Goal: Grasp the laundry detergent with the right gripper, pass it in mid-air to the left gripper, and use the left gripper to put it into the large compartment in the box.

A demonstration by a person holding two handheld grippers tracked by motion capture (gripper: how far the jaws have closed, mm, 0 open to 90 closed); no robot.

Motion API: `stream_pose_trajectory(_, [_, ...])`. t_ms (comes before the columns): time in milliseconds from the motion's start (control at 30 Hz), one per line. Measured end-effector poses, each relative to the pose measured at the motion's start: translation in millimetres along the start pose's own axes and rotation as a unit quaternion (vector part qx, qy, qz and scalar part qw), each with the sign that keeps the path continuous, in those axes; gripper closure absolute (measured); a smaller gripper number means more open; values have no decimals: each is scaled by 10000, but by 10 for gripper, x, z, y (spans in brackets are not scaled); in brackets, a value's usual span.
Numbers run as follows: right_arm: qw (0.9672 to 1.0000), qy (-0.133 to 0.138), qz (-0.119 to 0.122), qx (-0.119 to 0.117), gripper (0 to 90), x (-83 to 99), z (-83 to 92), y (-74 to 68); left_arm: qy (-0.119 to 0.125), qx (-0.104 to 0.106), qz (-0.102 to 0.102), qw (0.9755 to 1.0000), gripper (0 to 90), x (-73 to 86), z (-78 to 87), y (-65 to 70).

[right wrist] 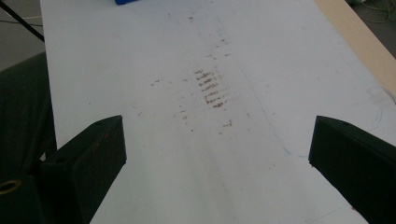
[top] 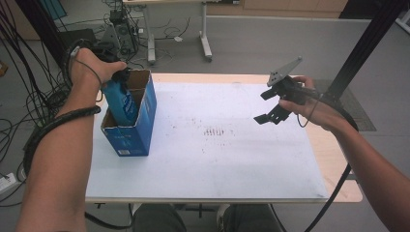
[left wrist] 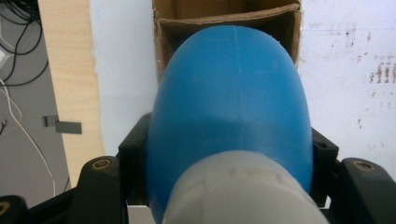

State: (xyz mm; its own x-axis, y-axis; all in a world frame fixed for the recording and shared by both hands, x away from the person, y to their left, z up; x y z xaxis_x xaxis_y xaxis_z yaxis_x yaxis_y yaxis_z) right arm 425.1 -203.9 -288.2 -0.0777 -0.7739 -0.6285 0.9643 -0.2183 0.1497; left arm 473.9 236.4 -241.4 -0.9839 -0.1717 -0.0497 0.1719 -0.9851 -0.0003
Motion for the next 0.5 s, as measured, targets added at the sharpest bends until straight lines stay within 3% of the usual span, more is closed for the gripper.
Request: stream_pose_trajectory(500, [10000,-72,-36,15,40,34,-25,28,-36,25,-38,10000,376,51,-480,35])
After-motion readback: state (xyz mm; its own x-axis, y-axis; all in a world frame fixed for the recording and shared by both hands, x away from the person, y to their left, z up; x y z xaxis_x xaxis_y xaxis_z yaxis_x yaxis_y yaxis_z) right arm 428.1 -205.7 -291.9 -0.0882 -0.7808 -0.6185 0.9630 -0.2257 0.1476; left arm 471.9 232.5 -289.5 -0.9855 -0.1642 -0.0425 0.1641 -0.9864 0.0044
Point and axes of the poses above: each handheld gripper's, and its own axes: z roughly backward along the jaws, x roughly out of its underside, y roughly to its right, the point moved 5 cm from there along -z, roughly forward along the jaws, and after that the axes turned 11 degrees about z, right-handed, at the moved point
